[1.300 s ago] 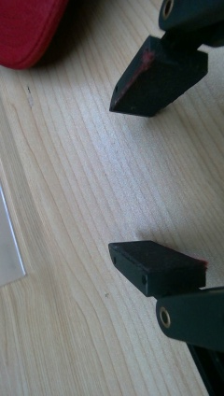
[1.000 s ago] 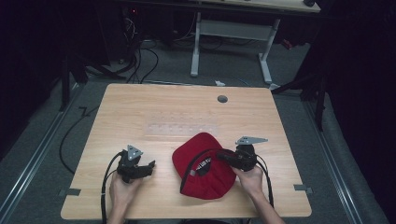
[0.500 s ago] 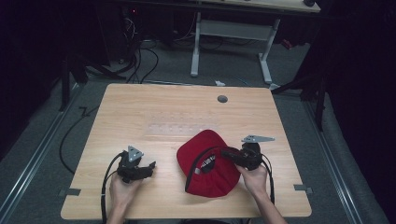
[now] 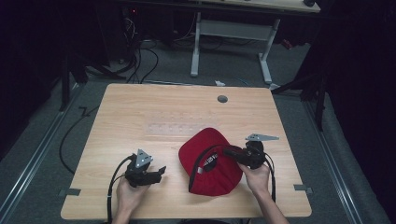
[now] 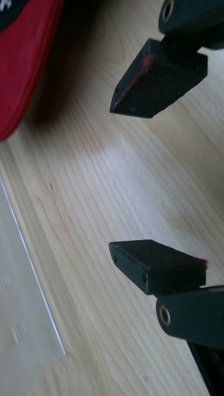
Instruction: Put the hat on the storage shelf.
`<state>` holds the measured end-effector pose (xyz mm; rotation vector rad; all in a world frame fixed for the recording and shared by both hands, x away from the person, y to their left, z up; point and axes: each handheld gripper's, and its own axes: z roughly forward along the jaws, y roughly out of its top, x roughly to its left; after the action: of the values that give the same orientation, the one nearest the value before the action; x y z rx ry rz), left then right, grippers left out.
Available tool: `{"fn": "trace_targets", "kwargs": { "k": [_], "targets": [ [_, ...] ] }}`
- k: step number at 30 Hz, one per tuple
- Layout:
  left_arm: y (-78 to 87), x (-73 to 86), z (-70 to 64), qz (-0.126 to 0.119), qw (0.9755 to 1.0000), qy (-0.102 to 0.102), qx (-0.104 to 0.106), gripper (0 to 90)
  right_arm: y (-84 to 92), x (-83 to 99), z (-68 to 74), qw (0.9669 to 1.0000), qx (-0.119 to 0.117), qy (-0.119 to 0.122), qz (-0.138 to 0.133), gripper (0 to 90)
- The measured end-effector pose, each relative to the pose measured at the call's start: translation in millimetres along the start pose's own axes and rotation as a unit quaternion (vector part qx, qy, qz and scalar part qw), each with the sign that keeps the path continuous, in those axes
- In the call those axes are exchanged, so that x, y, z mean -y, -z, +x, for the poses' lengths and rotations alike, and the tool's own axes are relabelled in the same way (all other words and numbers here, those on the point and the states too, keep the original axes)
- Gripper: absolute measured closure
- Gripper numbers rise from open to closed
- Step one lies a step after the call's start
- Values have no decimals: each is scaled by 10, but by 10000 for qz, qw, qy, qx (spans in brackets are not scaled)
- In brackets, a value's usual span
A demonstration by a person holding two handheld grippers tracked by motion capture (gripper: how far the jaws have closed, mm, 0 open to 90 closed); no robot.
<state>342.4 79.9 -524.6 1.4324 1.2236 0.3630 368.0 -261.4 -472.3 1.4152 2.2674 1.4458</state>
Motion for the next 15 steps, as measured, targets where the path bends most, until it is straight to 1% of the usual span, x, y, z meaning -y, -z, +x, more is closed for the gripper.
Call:
{"fn": "trace_targets", "kwargs": {
  "k": [3, 7, 11, 15],
  "targets": [
    [-8, 12, -87, 15, 9999, -90, 104, 272, 22, -52, 23, 10000, -5, 32, -32, 819],
    [-33, 33, -175, 60, 9996, -199, 185, 265, 40, -106, 46, 10000, -60, 1, -80, 820],
    [-62, 59, -249, 100, 9993, -246, 262, 260, 43, -155, 71, 9999, -82, -10, -106, 819],
    [-99, 82, -317, 123, 9991, -237, 335, 257, 40, -189, 90, 9998, -115, -28, -138, 819]
  ]
}}
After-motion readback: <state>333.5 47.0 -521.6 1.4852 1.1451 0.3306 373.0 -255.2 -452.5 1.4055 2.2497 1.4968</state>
